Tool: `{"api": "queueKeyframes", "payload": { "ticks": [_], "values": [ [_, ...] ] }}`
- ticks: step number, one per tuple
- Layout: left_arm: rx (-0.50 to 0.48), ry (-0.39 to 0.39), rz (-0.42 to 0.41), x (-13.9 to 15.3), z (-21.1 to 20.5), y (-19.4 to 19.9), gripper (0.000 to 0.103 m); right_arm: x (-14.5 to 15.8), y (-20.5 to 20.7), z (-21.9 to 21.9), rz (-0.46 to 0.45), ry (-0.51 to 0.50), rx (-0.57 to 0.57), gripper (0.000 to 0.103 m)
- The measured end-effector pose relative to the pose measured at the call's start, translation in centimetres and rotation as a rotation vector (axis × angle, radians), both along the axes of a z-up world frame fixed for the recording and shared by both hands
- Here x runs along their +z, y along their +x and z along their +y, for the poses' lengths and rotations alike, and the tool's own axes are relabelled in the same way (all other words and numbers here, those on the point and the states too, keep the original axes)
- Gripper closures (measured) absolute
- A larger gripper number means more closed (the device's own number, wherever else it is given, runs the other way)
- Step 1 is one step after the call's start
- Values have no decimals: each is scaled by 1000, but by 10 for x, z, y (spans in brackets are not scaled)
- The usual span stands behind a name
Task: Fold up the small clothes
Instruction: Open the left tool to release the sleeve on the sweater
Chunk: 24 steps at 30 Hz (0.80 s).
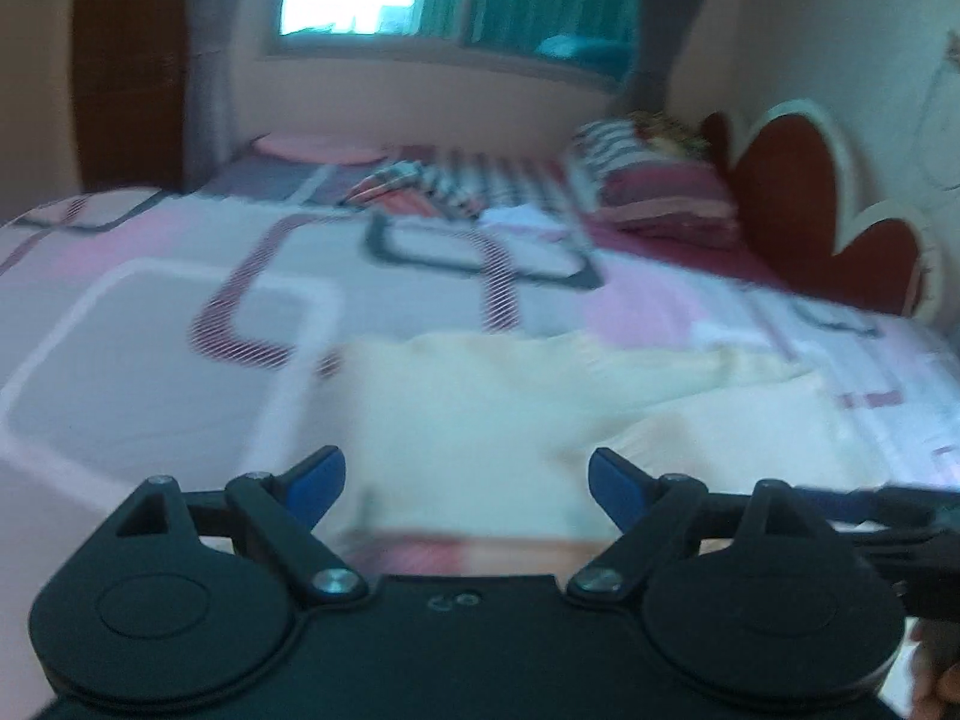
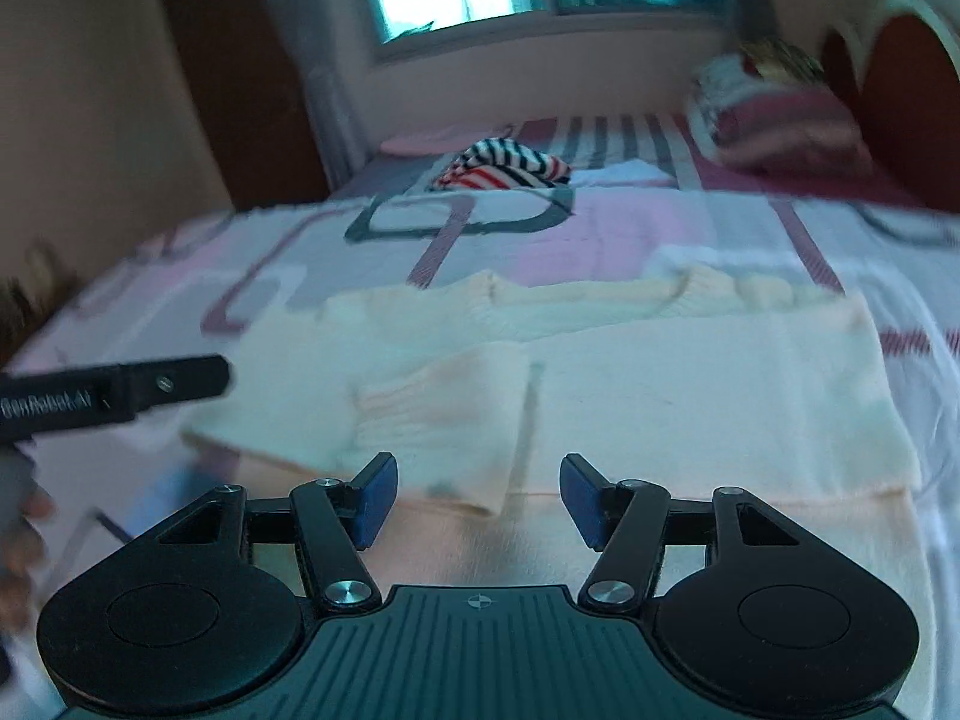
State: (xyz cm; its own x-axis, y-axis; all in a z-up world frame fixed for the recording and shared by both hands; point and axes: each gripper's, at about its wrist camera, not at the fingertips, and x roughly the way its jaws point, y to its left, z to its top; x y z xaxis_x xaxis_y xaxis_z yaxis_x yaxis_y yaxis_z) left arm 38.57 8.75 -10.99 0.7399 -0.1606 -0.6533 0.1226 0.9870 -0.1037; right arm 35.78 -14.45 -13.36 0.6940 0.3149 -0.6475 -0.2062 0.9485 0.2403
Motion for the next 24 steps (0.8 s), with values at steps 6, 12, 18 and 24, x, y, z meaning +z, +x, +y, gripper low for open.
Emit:
{"api": "queueKeyframes", "payload": {
  "ticks": [6,12,18,24],
  "values": [
    [22,55,55,-26,13,-6,21,-19,-2,14,22,-82,40,44],
    [-2,97,65,-41,4,-6,22,-22,13,31,-40,-192,35,73],
    [-8,97,76,-47,4,-5,22,-21,17,33,-40,-200,87,77],
    [11,71,93,-51,7,3,22,-27,5,43,-48,-236,153,77]
  ]
}}
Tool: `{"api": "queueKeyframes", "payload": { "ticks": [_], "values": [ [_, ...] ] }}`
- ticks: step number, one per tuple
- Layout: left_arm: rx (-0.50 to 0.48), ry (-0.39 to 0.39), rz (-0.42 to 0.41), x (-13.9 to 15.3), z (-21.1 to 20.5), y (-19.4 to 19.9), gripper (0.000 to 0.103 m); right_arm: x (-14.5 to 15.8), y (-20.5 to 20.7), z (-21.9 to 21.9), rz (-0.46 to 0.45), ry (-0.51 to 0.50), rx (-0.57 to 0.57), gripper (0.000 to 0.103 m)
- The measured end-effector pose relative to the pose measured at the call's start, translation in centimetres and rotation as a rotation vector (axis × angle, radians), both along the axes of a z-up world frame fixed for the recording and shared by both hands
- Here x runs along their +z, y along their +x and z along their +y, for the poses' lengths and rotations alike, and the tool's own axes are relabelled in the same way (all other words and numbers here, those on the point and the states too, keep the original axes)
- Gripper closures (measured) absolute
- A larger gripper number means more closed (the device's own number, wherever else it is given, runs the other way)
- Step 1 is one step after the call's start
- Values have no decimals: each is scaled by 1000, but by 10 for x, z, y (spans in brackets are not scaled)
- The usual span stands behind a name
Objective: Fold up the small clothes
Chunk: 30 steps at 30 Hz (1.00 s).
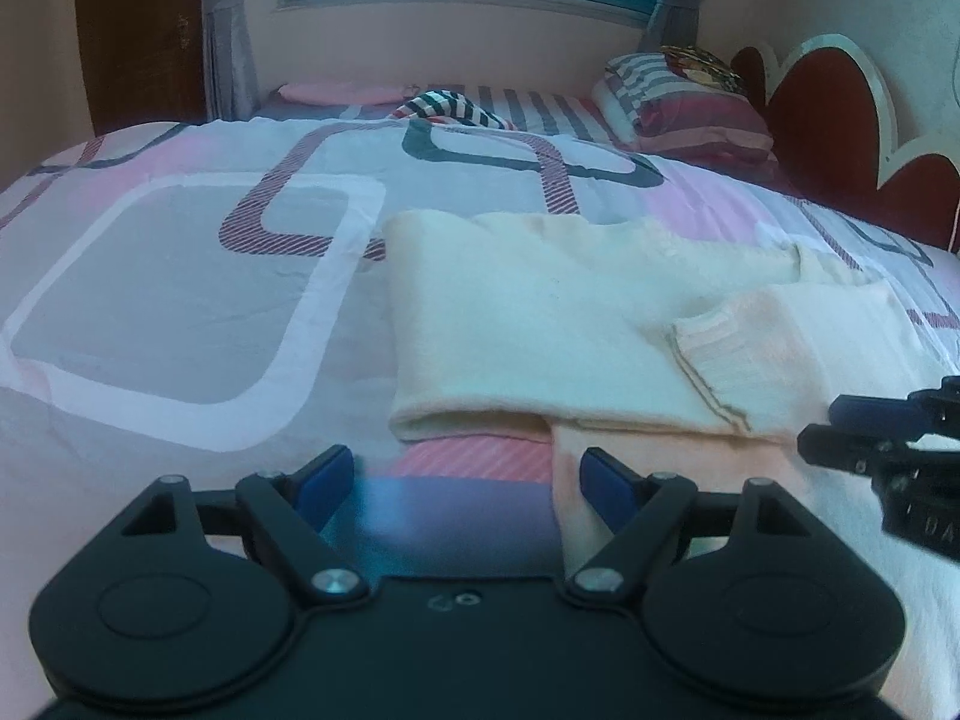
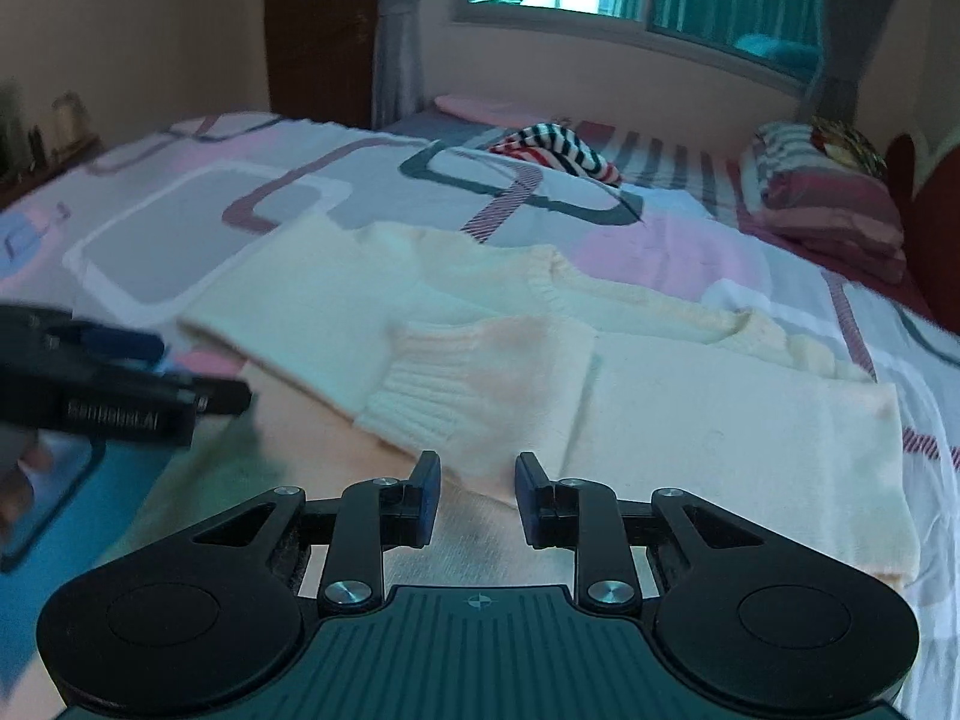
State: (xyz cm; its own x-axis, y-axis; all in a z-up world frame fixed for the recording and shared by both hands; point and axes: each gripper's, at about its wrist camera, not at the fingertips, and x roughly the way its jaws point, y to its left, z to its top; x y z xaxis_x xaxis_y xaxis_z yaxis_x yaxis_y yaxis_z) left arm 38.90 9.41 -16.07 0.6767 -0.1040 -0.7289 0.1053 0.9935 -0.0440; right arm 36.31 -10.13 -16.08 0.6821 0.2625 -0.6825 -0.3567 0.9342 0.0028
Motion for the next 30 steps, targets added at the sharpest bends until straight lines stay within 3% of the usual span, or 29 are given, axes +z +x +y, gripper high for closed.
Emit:
{"api": "queueKeyframes", "payload": {
  "ticks": [6,14,18,20,24,30],
  "values": [
    [3,1,3,1,0,2,21,2,0,24,-57,-49,91,74],
    [6,8,1,2,2,0,21,-8,3,35,-30,-82,192,67],
    [21,5,6,0,3,3,20,-16,8,38,-65,-176,179,67],
    [20,10,3,1,2,2,20,-13,12,31,-52,-113,167,69],
    [24,9,3,1,1,1,20,-5,19,15,8,27,136,98],
    [27,17,-11,1,-3,2,20,11,25,-20,-55,141,-93,101]
  ]
}}
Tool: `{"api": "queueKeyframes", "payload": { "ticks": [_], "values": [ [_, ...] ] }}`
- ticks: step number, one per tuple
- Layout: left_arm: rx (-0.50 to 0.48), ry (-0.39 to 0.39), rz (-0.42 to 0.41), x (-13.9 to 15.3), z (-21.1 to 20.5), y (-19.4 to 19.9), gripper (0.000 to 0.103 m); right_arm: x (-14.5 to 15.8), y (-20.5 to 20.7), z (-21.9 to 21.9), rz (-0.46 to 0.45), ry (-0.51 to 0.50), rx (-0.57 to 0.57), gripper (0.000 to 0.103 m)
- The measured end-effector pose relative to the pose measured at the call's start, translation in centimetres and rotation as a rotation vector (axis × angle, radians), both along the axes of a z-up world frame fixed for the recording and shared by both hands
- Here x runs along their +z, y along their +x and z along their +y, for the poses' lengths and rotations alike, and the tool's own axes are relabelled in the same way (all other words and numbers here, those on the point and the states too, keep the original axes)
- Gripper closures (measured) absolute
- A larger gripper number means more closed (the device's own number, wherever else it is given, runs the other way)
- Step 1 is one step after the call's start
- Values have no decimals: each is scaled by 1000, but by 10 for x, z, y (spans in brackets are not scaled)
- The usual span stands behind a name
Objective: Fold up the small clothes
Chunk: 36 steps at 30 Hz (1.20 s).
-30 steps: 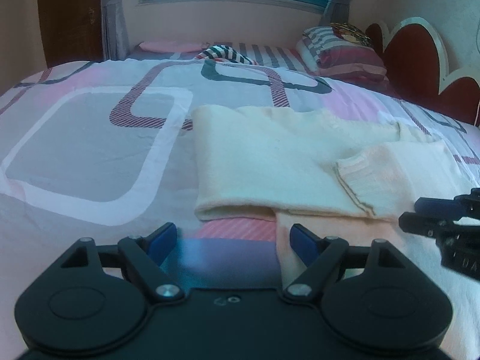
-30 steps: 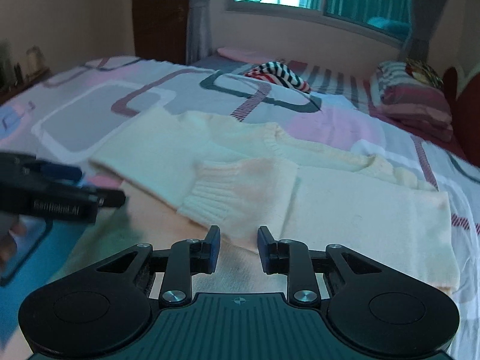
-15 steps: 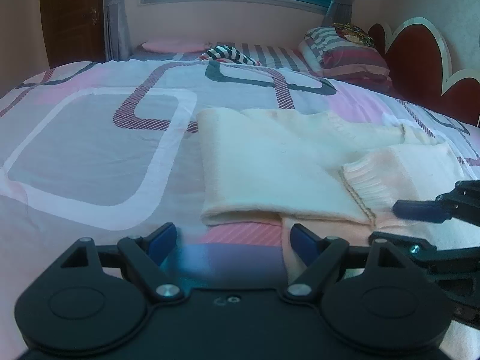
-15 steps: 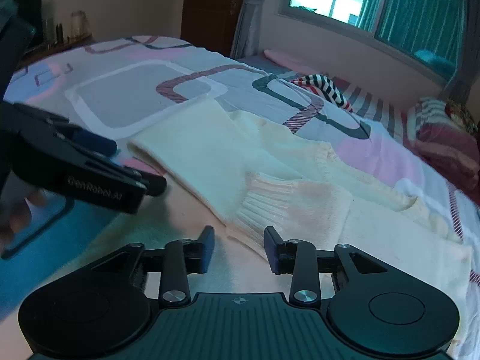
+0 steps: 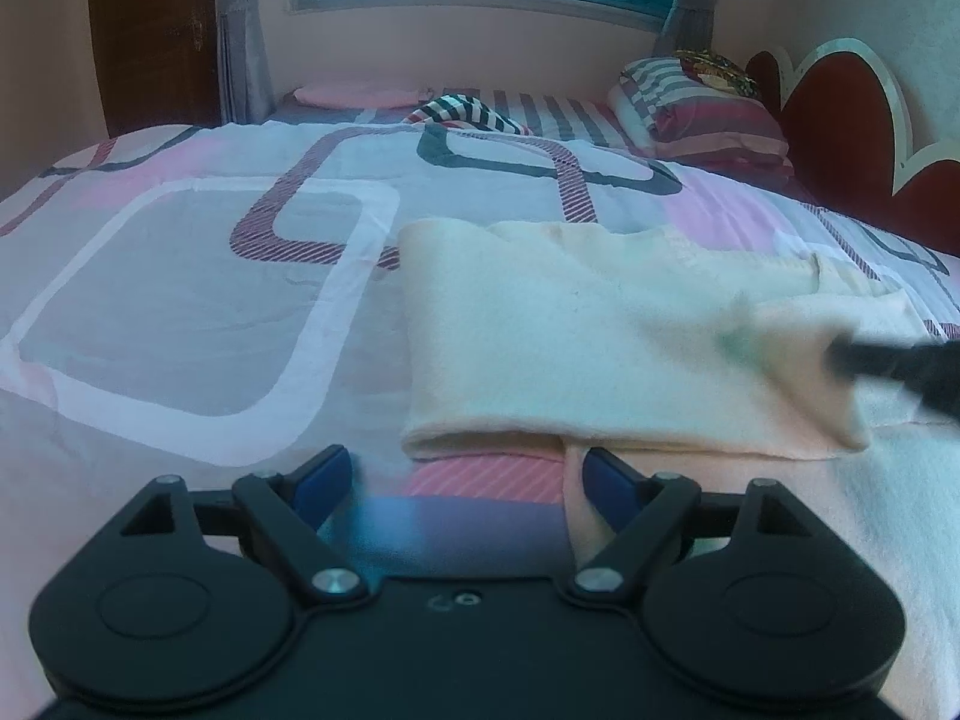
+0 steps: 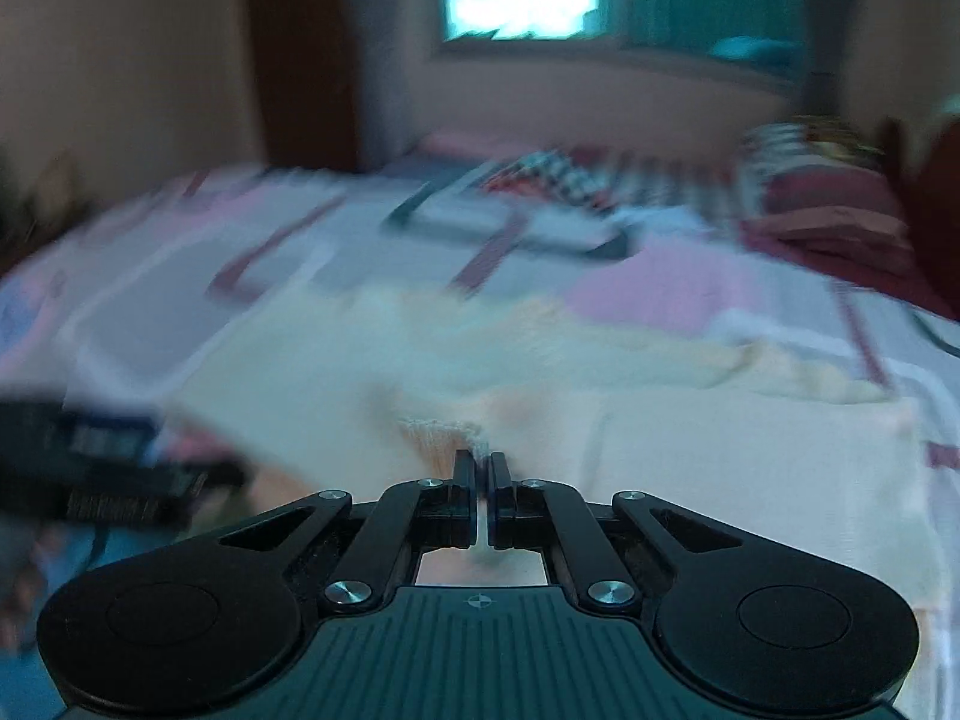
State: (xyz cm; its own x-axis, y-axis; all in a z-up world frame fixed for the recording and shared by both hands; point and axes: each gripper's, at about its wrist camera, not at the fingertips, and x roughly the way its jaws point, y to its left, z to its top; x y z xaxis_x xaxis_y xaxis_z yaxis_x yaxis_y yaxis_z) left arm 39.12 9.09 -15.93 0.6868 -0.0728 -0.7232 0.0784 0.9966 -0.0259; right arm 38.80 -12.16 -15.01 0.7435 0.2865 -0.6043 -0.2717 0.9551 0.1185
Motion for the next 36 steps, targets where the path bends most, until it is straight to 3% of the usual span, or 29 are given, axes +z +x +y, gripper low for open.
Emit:
{"api": "queueKeyframes", "payload": {
  "ticks": [6,10,13,15,16,18,20,24,30,31,34,36],
  "values": [
    [-12,20,-33,0,-5,-1,24,21,7,-74,-30,77,-234,101],
    [-39,26,-50,1,-10,-1,24,9,7,-119,10,30,-388,101],
    [-46,27,-54,0,-14,-1,26,-6,5,-141,84,54,-446,101],
    [-43,28,-55,-1,-16,0,36,-12,1,-141,101,46,-439,101],
    [-35,39,-59,-2,-17,0,56,-12,-1,-139,102,44,-431,101],
    [-34,-2,-60,-2,-14,2,74,-10,-4,-139,100,52,-436,101],
    [-14,-19,-76,2,-12,2,100,-6,-8,-147,82,103,-446,101],
    [15,-79,-77,1,-2,2,101,-14,-4,-149,117,79,-448,101],
    [3,-67,-47,-3,-1,1,101,-21,-11,-155,133,70,-509,101],
    [3,-69,-46,-1,-1,0,97,-22,-12,-157,140,73,-510,101],
    [8,-93,-58,11,4,-6,70,-16,-18,-167,134,149,-500,100],
    [10,-108,-75,19,8,-11,63,-9,-17,-172,110,157,-510,100]
  ]
}}
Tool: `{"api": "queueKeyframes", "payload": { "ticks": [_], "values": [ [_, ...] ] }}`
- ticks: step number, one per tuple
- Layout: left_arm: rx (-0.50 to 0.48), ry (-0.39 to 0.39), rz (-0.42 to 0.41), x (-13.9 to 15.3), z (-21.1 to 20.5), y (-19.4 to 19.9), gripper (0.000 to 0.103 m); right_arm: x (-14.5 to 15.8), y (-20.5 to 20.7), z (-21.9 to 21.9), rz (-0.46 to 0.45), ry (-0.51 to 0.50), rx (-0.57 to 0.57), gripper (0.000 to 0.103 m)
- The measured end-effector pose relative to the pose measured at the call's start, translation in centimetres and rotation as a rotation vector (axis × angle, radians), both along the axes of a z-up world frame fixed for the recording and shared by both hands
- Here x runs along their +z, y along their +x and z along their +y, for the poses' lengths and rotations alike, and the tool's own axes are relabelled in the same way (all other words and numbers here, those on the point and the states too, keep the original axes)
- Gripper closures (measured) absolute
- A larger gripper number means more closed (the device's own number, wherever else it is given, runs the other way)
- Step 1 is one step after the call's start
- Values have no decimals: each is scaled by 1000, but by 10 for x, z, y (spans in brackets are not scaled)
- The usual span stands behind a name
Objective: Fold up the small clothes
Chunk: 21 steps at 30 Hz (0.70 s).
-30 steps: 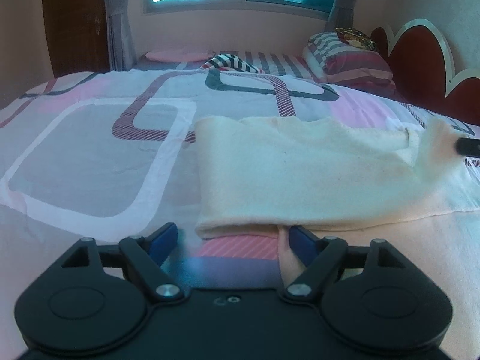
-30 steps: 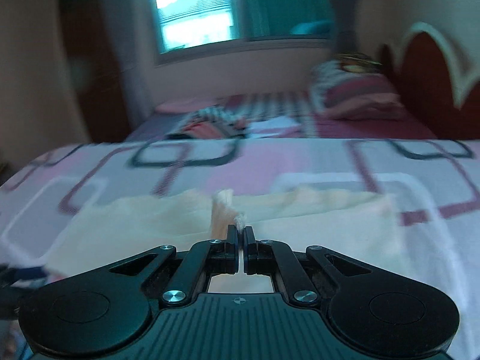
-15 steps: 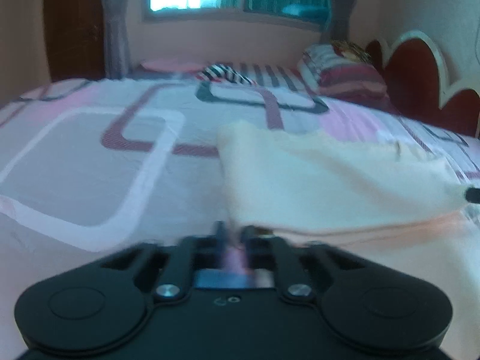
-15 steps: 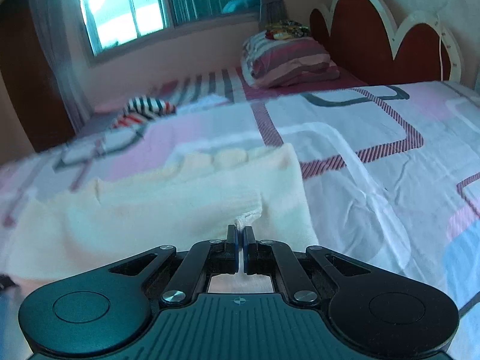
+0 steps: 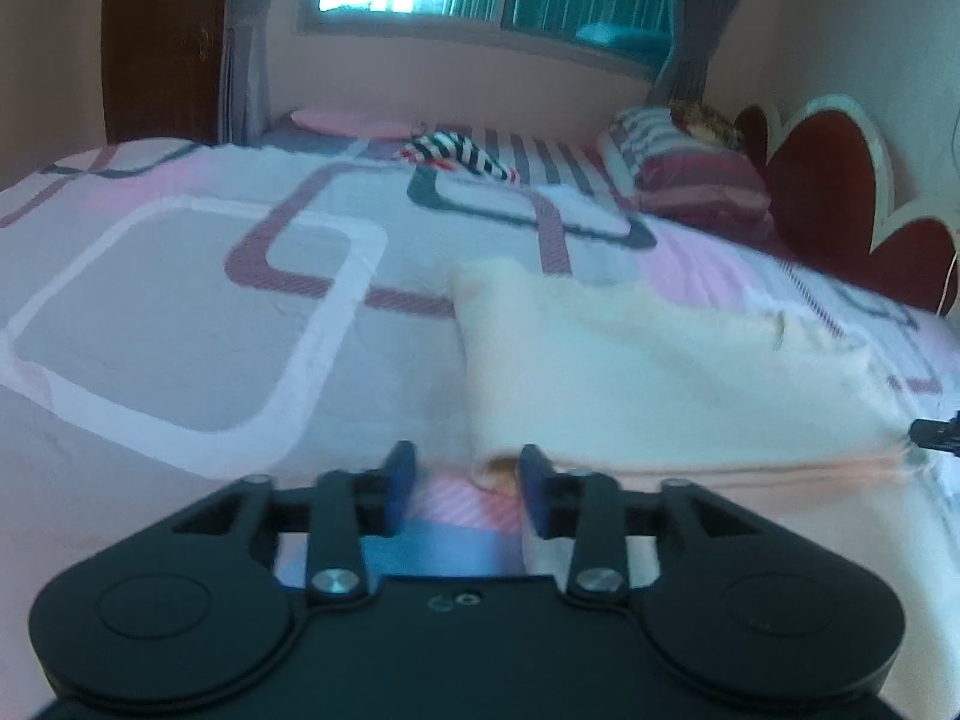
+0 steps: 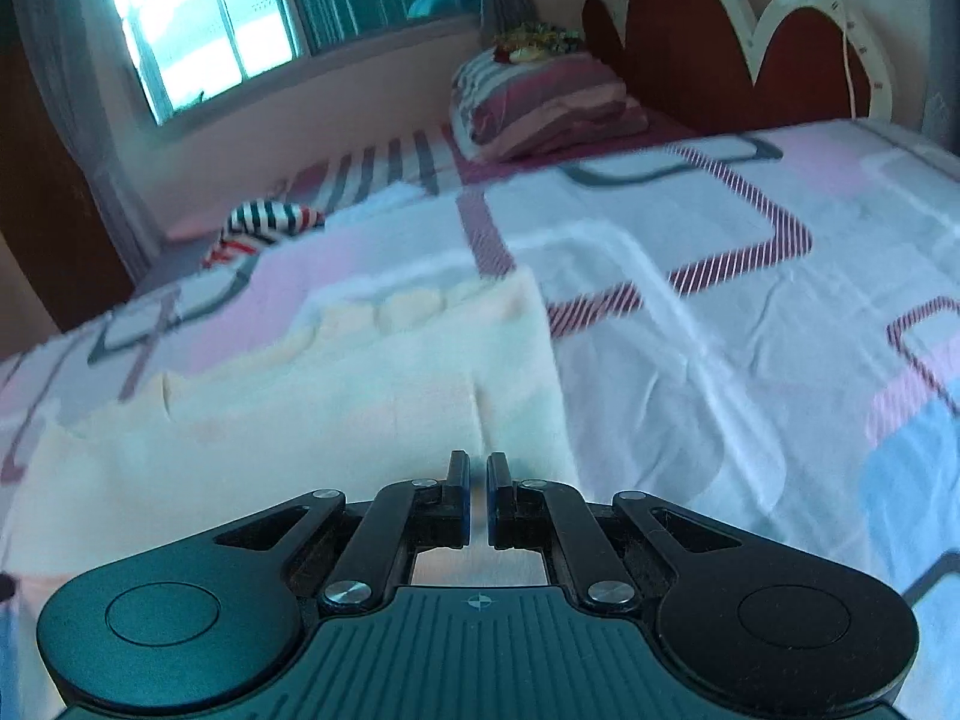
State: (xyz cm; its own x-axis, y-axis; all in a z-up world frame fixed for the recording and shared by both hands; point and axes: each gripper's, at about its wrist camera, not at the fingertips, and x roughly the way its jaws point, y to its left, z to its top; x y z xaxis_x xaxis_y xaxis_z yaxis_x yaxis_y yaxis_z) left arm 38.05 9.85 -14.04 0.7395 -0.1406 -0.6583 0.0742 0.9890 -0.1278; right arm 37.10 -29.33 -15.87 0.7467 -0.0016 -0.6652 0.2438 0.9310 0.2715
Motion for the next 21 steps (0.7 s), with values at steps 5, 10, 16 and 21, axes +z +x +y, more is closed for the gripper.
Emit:
{"api": "queueKeyframes", "payload": {
  "ticks": [5,10,16,21],
  "values": [
    [-1,-38,12,10,-5,17,54,-4,22,-11,14,74,-1,67],
    [54,-87,73,-6,-10,62,53,-12,40,2,17,51,53,64],
    [131,-200,141,-25,1,107,51,-13,52,3,20,39,78,64],
    [121,-191,130,-26,-2,115,44,-18,65,0,36,11,77,64]
  ]
}}
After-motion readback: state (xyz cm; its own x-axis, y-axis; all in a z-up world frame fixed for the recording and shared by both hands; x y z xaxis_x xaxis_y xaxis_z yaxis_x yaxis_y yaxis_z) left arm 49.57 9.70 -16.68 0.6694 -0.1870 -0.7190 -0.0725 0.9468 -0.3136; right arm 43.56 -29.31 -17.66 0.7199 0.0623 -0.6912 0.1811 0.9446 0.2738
